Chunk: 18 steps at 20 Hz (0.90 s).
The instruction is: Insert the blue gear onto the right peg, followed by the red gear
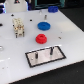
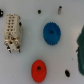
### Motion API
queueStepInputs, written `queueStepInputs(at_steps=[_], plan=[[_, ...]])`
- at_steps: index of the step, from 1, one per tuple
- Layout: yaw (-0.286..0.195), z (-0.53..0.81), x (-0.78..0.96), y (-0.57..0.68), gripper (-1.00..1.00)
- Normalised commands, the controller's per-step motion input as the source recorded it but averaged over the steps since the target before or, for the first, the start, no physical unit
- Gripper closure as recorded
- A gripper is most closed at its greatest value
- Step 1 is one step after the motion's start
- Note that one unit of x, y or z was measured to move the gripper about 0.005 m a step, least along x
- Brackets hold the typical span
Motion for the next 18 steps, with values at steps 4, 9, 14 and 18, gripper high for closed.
queueStepInputs(at_steps=[4, 9, 14, 18], plan=[[0.0, -0.14, -0.64, 0.33, -1.0], [0.0, -0.16, -0.47, 0.27, -1.0], [0.0, -0.25, -0.58, 0.32, -1.0], [0.0, -0.32, -0.58, 0.28, -1.0]])
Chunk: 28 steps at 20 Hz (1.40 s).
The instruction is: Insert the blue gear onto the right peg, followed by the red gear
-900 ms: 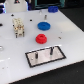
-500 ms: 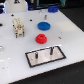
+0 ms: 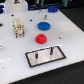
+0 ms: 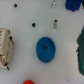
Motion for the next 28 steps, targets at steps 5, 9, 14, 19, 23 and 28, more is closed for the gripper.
queueStepInputs(at_steps=[5, 9, 14, 19, 23, 28], plan=[[0.0, -0.29, -0.44, 0.21, -1.0], [0.0, -0.4, -0.52, 0.22, -1.0], [0.0, -0.44, -0.46, 0.21, -1.0], [0.0, -0.47, -0.41, 0.19, -1.0], [0.0, -0.49, -0.38, 0.15, -1.0], [0.0, -0.5, -0.34, 0.05, -1.0]])
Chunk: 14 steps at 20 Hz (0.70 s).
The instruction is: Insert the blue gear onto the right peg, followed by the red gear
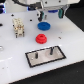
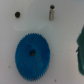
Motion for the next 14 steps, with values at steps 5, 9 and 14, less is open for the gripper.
queueStepInputs(at_steps=[5, 9, 14], plan=[[0.0, -0.45, -0.28, -0.04, -1.0], [0.0, -0.42, -0.31, -0.03, -1.0], [0.0, -0.34, -0.34, -0.04, -1.0]])
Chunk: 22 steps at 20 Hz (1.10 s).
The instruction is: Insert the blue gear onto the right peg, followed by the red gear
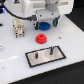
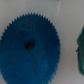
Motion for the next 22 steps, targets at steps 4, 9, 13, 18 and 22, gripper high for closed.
queueStepInputs(at_steps=[4, 9, 13, 18, 22], plan=[[0.0, -0.26, -0.43, -0.03, 1.0], [0.0, -0.17, -0.36, 0.01, 1.0], [0.0, -0.07, -0.23, 0.0, 1.0], [0.0, -0.03, -0.19, 0.0, 1.0], [0.0, 0.03, -0.03, 0.0, 1.0]])
